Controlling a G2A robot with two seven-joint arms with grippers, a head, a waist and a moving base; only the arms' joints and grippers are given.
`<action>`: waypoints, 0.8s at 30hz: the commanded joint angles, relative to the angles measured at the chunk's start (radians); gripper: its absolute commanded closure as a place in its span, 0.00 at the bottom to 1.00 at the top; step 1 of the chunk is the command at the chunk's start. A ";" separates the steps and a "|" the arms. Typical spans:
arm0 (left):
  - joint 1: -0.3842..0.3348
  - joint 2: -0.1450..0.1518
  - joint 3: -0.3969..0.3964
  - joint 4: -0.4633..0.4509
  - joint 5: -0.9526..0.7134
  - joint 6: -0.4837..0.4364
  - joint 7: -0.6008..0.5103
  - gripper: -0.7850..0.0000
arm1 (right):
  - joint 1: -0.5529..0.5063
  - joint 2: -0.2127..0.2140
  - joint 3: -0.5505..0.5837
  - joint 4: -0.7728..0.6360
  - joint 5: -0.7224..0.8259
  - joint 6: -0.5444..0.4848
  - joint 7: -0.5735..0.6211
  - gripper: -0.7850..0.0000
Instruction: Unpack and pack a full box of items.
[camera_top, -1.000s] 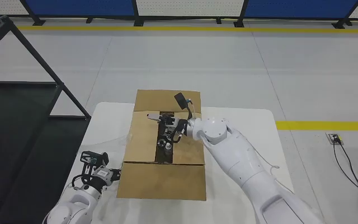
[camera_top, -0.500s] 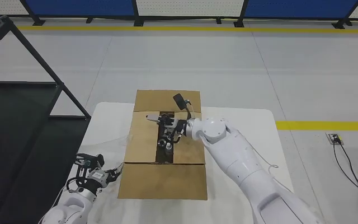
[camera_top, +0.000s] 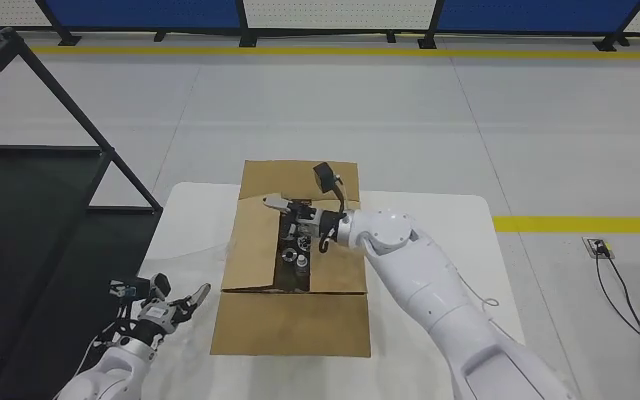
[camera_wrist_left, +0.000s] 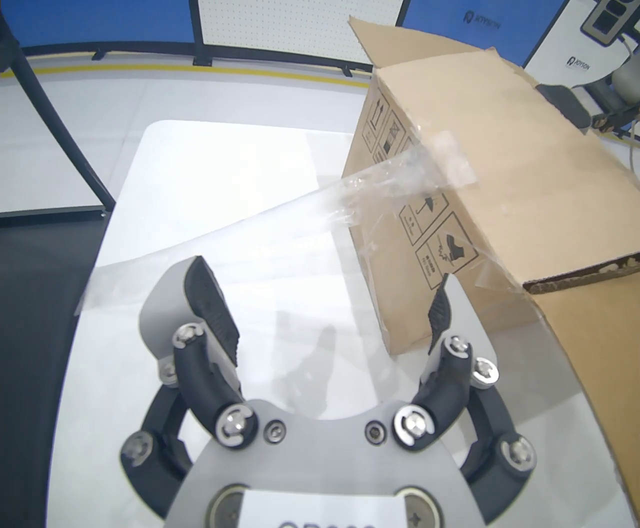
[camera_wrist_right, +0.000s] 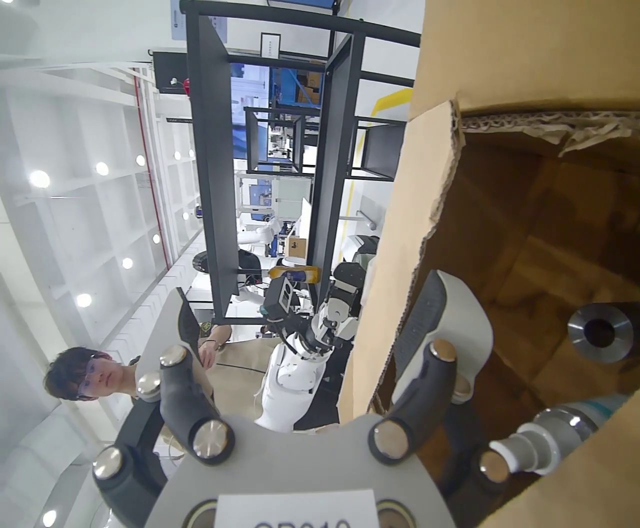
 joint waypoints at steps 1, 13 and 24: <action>0.008 0.001 -0.012 -0.009 -0.009 -0.003 0.005 0.00 | -0.003 -0.002 0.009 -0.004 0.024 -0.006 0.012 0.00; 0.140 0.000 -0.067 -0.199 0.023 -0.027 0.076 0.00 | 0.004 -0.032 0.015 -0.021 0.078 -0.012 0.022 0.00; 0.138 -0.003 -0.012 -0.255 0.091 -0.038 0.073 0.00 | 0.024 -0.065 -0.002 -0.010 0.085 -0.030 0.034 0.00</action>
